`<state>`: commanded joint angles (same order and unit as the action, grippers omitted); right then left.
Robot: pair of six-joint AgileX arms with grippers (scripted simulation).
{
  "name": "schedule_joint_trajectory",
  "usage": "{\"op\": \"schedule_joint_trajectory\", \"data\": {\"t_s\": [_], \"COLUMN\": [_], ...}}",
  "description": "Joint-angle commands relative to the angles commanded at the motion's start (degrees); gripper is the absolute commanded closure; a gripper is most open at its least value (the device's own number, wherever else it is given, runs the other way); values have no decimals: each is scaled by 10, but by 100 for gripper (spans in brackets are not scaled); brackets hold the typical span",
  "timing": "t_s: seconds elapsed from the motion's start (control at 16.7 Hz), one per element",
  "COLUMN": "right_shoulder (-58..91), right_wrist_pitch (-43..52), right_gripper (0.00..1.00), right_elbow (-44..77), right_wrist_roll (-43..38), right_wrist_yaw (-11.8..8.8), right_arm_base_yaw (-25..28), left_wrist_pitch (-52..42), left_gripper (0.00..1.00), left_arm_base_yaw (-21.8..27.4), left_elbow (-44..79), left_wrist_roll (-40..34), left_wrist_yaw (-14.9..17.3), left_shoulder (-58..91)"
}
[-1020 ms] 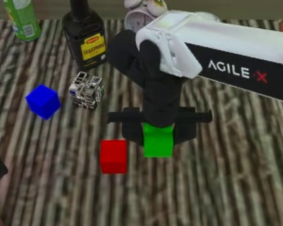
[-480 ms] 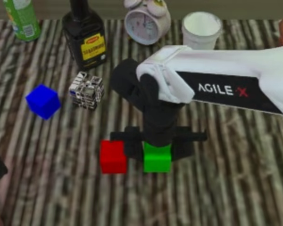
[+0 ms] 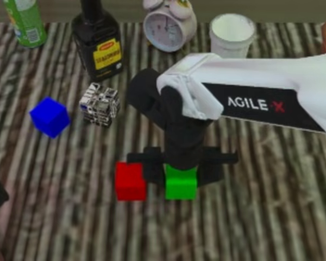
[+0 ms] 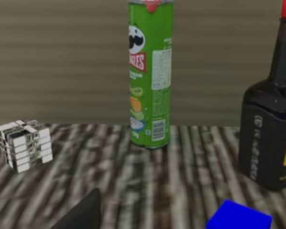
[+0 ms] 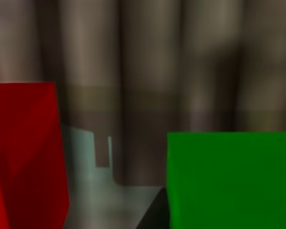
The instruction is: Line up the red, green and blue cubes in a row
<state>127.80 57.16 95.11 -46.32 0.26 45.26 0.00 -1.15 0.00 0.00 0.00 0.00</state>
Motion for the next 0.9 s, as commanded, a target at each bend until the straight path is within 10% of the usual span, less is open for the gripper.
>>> {"op": "schedule_joint_trajectory", "data": {"t_s": [0.36,0.9], "right_shoulder": [0,0], "right_wrist_pitch": [0,0], "right_gripper": [2,0], "right_elbow": [0,0], "right_wrist_roll": [0,0], "right_wrist_yaw": [0,0], "right_arm_base_yaw": [0,-1], "left_wrist_pitch": [0,0], "left_gripper": [0,0], "left_arm_base_yaw": [0,0], "left_elbow": [0,0], "left_wrist_roll": [0,0], "left_wrist_yaw": [0,0], "left_shoulder": [0,0]}}
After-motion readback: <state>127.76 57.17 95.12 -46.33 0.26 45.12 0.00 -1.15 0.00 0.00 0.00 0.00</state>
